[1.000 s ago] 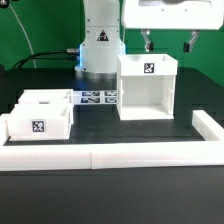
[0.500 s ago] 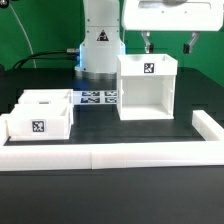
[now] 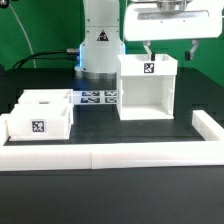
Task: Assemble drawer
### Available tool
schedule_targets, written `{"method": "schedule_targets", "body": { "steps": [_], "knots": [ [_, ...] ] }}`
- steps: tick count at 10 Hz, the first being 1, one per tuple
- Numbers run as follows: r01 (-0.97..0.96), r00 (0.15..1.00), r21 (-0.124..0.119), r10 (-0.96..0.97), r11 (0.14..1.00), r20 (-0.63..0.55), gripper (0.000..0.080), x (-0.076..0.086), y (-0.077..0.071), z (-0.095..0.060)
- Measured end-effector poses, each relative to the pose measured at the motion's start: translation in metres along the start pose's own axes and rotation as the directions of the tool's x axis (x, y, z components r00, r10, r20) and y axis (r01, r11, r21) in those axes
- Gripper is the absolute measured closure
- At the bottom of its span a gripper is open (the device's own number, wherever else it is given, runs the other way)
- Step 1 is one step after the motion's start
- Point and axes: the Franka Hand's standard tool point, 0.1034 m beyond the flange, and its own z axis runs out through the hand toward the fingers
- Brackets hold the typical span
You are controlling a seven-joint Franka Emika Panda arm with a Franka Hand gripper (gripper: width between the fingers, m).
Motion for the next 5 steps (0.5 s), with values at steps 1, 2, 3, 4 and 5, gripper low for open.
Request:
{"method": "schedule_targets", "body": {
  "steps": [1,2,3,4,5],
  "knots": [
    [0.002,1.000,0.001,-0.002,1.000,-0.001,0.0150,-0.0014,0.0002,0.0038],
    [0.010,1.000,0.001,-0.010,1.000,0.001,0.0150,-0.0021,0.0006,0.0054],
    [0.010,1.000,0.001,-0.010,1.000,0.000,0.0240,-0.0019,0.0006,0.0054],
    [0.010,1.000,0.001,-0.010,1.000,0.000,0.0240,-0.0019,0.0006,0.0054],
    [0.010,1.000,0.001,-0.010,1.000,0.000,0.0423,-0.0019,0.0007,0.0054]
  ]
}}
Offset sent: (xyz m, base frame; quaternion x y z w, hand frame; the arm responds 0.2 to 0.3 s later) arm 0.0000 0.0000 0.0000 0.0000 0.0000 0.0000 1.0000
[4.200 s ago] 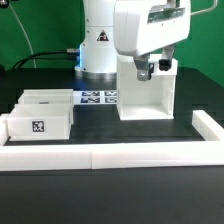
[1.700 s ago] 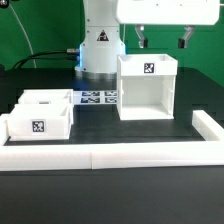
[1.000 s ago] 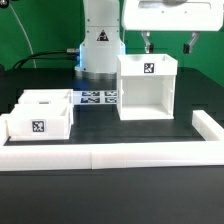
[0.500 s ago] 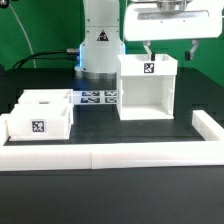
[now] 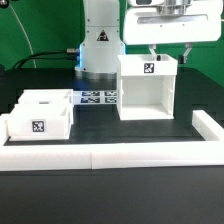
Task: Assemble drawer
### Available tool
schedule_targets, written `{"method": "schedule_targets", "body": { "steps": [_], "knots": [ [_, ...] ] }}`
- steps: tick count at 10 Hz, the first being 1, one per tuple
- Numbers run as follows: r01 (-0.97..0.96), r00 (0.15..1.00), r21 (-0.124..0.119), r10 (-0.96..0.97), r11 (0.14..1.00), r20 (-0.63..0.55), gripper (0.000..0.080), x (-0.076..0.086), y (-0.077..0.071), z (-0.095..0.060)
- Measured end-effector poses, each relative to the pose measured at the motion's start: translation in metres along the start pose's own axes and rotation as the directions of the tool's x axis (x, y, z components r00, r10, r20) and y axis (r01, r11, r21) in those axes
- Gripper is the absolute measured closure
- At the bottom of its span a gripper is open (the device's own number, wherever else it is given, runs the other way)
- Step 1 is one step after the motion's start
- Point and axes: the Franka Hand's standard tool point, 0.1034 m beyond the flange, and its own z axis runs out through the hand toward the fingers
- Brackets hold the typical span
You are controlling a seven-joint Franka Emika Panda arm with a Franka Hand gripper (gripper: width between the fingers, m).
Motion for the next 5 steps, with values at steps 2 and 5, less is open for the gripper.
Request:
{"method": "schedule_targets", "body": {
  "steps": [2,5],
  "knots": [
    [0.000,1.000,0.000,0.000,1.000,0.000,0.0558,0.0000,0.0000,0.0000],
    [0.000,1.000,0.000,0.000,1.000,0.000,0.0763,0.0001,0.0000,-0.0001]
  ]
}}
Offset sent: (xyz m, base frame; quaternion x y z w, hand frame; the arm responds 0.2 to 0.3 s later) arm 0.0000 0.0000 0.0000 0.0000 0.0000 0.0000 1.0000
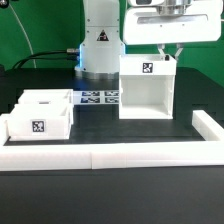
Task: Assemble drawer
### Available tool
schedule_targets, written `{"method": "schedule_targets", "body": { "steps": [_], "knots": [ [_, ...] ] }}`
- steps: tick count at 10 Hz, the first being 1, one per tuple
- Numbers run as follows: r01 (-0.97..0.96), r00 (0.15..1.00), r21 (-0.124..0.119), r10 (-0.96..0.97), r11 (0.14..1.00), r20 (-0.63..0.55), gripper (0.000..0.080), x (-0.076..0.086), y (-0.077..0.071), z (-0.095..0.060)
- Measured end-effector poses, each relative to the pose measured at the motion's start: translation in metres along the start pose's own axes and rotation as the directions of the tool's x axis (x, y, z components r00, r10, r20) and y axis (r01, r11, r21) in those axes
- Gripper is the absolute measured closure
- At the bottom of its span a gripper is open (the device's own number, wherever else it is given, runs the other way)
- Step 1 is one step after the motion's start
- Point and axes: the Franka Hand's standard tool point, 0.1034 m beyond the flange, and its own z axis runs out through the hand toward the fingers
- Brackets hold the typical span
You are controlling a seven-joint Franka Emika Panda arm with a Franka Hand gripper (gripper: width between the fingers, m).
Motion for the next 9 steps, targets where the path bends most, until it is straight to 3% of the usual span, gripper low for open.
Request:
{"method": "schedule_targets", "body": {
  "steps": [6,7,9],
  "knots": [
    [0.000,1.000,0.000,0.000,1.000,0.000,0.0763,0.000,0.000,0.000],
    [0.021,1.000,0.002,-0.021,1.000,0.000,0.0762,0.004,0.002,0.000],
    [0.041,0.999,0.014,-0.041,0.999,-0.016,0.0762,0.033,0.007,-0.001]
  ]
}}
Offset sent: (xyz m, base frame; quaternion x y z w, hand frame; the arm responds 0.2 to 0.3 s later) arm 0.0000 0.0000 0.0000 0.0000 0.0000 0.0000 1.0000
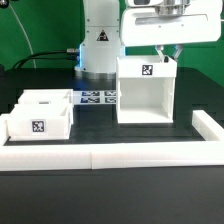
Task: Assemble drawer
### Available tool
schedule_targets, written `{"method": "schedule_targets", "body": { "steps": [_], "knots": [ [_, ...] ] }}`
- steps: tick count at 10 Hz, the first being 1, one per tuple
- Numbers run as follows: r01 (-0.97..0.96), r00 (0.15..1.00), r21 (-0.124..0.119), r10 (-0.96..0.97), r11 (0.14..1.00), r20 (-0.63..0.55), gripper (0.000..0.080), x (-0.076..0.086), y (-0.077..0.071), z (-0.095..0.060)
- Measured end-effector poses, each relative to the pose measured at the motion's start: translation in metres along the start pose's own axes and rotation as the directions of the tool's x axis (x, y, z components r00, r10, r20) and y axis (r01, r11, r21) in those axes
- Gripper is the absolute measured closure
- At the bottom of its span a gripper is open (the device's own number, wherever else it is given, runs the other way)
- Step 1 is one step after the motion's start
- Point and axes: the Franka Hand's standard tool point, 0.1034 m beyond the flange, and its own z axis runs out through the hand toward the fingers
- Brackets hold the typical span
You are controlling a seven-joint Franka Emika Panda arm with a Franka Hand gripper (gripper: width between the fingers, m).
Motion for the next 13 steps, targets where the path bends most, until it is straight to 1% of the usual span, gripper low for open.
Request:
{"method": "schedule_targets", "body": {
  "steps": [1,3,5,8,10,12,13],
  "knots": [
    [0.001,1.000,0.005,-0.001,1.000,-0.009,0.0762,0.015,0.002,0.000],
    [0.006,1.000,0.012,-0.005,1.000,-0.027,0.0762,0.037,0.005,-0.001],
    [0.003,0.999,0.018,-0.002,1.000,-0.050,0.0762,0.065,0.009,-0.002],
    [0.022,0.997,0.025,-0.020,0.999,-0.076,0.0762,0.097,0.010,-0.002],
    [0.036,0.995,0.027,-0.034,0.999,-0.095,0.0762,0.114,0.011,-0.003],
    [0.037,0.992,0.032,-0.033,0.999,-0.120,0.0761,0.129,0.009,-0.003],
    [0.057,0.991,0.031,-0.052,0.998,-0.127,0.0761,0.134,0.009,-0.003]
  ]
}}
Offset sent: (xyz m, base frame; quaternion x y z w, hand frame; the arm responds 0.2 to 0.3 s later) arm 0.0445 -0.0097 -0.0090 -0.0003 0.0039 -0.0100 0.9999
